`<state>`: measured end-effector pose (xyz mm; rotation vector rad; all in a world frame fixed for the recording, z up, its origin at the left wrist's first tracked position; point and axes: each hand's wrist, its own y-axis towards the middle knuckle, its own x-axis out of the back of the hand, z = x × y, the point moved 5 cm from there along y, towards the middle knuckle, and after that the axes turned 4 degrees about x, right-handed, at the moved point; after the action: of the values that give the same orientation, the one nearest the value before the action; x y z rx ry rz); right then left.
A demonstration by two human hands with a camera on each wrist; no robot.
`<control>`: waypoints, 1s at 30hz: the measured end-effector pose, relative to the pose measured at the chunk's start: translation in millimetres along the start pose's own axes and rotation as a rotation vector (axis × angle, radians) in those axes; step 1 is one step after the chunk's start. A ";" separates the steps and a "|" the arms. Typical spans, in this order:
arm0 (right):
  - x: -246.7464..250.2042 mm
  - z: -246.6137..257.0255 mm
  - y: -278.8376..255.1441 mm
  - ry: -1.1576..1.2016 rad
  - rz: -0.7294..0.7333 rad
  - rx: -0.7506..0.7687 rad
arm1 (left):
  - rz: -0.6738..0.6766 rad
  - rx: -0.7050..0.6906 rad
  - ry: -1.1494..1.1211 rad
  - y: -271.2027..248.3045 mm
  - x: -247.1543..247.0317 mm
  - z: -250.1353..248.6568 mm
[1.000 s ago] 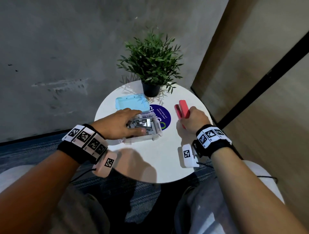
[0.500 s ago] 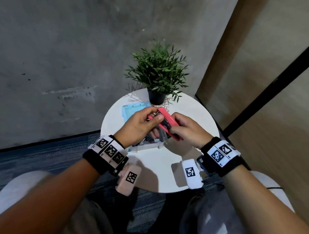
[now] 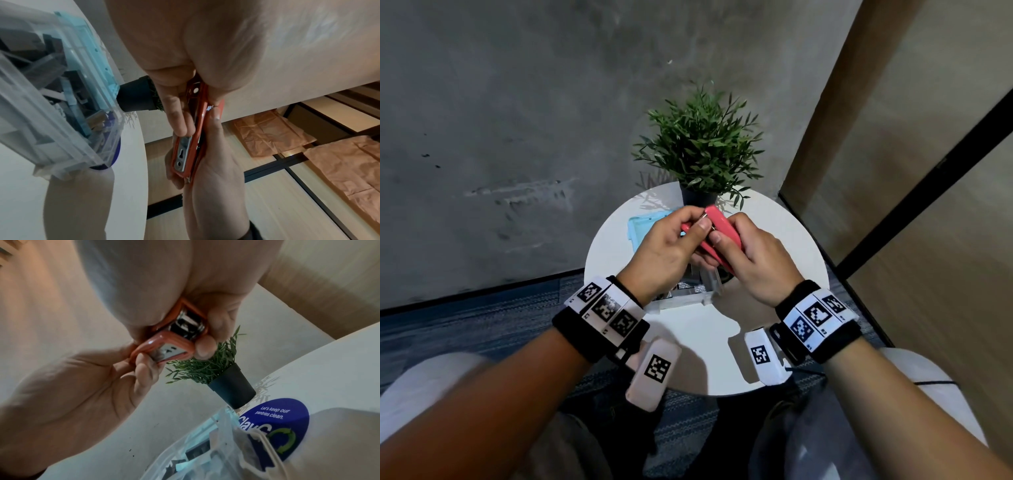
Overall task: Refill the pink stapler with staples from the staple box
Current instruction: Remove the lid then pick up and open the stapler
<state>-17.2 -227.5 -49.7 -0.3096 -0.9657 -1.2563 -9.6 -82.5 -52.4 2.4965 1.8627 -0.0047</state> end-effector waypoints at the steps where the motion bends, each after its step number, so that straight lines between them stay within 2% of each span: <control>1: 0.7 1.6 -0.8 -0.011 -0.018 0.006 | -0.002 -0.024 0.001 0.7 -0.8 -1.4; 4: 4.3 3.4 -1.6 0.042 -0.077 -0.057 | -0.017 -0.052 -0.014 0.5 0.3 -1.8; 6: 18.2 -4.4 1.3 0.268 -0.238 -0.174 | -0.045 -0.046 -0.074 -0.2 4.7 -2.1; 8: 33.8 -9.5 3.1 0.403 -0.349 -0.201 | -0.042 -0.048 -0.125 -1.3 6.8 -5.4; 11: 37.6 -11.2 0.4 0.502 -0.332 -0.217 | -0.041 -0.067 -0.096 -1.1 9.1 -8.6; 15: 40.4 -23.6 -6.4 0.682 -0.313 -0.373 | -0.078 -0.091 -0.058 1.8 20.6 -4.4; 20: 49.1 -41.1 -8.7 0.982 -0.353 -0.472 | -0.121 -0.104 -0.134 9.6 33.6 -6.4; 22: 44.8 -46.8 -11.6 1.129 -0.303 -0.544 | -0.152 -0.100 -0.201 11.9 39.6 -8.6; 24: 37.6 -45.3 -15.4 1.166 -0.158 -0.571 | -0.162 -0.120 -0.240 13.4 46.3 -11.3; 28: 18.3 -38.9 -23.6 0.895 0.153 -0.498 | -0.134 -0.141 -0.179 11.9 51.3 -9.7; 30: 2.3 -27.4 -27.4 0.870 0.327 -0.469 | -0.112 -0.131 -0.156 10.9 48.7 -7.9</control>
<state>-29.7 -256.6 -72.1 -0.2303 0.1274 -1.1302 14.6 -38.8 -45.2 2.2354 1.8725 -0.0750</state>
